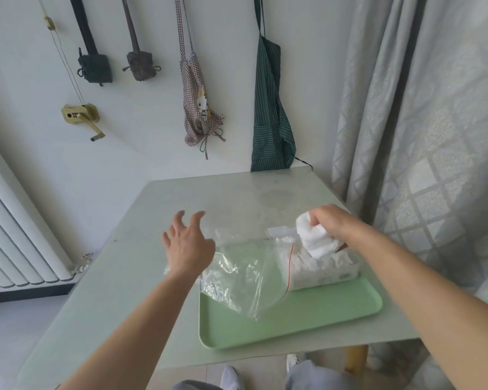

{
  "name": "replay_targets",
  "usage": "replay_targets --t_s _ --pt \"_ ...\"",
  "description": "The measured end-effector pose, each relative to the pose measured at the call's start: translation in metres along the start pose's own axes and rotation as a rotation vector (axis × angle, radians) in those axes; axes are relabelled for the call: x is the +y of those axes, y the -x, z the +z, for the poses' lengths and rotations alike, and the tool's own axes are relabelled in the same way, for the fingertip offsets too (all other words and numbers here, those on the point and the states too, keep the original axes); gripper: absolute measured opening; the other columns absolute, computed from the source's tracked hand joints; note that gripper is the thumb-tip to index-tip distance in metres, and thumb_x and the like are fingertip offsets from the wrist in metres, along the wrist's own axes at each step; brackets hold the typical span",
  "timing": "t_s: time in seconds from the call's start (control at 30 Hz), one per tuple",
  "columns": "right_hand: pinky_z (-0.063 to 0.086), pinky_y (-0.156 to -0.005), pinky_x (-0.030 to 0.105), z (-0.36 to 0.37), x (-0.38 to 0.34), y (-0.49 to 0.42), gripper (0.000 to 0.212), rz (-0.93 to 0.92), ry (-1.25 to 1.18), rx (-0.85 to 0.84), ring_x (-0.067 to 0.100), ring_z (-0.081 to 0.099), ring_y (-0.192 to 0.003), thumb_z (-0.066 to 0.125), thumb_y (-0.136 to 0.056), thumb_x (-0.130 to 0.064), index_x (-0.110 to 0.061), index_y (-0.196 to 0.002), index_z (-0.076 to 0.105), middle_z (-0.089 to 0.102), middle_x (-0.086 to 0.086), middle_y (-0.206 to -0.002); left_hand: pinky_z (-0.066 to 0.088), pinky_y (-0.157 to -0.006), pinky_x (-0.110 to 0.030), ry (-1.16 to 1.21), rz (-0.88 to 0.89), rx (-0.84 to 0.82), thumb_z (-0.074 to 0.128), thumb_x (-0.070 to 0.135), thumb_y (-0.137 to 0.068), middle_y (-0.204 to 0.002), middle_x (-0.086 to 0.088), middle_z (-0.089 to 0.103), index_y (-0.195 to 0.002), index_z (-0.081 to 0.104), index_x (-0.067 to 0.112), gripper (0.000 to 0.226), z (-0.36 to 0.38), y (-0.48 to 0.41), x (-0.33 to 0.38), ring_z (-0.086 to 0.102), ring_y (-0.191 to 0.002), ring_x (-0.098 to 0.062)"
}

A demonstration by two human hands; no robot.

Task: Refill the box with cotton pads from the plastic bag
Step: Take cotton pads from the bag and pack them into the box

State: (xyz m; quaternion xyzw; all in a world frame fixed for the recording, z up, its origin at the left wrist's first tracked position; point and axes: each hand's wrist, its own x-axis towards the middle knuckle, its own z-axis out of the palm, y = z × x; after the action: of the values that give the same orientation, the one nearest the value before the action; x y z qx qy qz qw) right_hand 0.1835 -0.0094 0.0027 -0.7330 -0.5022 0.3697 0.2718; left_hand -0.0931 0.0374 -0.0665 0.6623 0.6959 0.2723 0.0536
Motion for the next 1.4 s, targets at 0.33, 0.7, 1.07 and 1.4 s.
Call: replay_targets --t_s 0.33,0.7,1.07,1.4 --pt "0.049 -0.070 0.033 -0.012 0.024 0.001 0.017 -0.034 -0.759 -0.116 0.023 0.058 -0.080 0.055 -0.082 -0.016 -0.015 -0.097 0.063 0.062 0.006 -0.084 0.052 -0.096 -0.042 0.959 -0.054 -0.753 0.062 0.067 -0.077 -0.104 -0.004 0.071 -0.112 0.068 0.013 0.065 -0.004 0.044 0.141 0.068 -0.099 -0.020" --pt "0.051 -0.099 0.041 -0.073 0.064 -0.009 0.056 -0.049 -0.501 -0.270 0.026 0.066 -0.108 0.079 -0.075 -0.024 -0.006 -0.125 0.063 0.069 0.015 -0.116 0.059 -0.073 -0.029 1.069 -0.055 -0.764 0.074 0.014 -0.084 -0.104 -0.013 0.069 -0.115 0.065 0.004 0.034 0.036 0.035 0.191 0.068 -0.090 -0.023" --pt "0.055 -0.087 0.045 -0.098 0.097 -0.028 0.083 0.004 -0.519 -0.409 0.028 0.067 -0.108 0.086 -0.056 -0.057 -0.011 -0.122 0.067 0.069 0.014 -0.120 0.059 -0.087 -0.046 0.881 0.028 -0.749 0.080 0.011 -0.078 -0.104 -0.018 0.072 -0.105 0.068 0.007 0.030 0.071 0.027 0.217 0.069 -0.085 -0.026" --pt "0.059 -0.082 0.043 -0.109 0.115 -0.048 0.053 0.024 -0.470 -0.265 0.028 0.068 -0.094 0.078 -0.071 -0.022 -0.001 -0.119 0.065 0.070 0.017 -0.106 0.054 -0.074 -0.027 0.746 0.130 -0.757 0.068 0.027 -0.090 -0.102 -0.008 0.070 -0.114 0.066 0.009 0.030 0.082 0.016 0.219 0.066 -0.083 -0.017"
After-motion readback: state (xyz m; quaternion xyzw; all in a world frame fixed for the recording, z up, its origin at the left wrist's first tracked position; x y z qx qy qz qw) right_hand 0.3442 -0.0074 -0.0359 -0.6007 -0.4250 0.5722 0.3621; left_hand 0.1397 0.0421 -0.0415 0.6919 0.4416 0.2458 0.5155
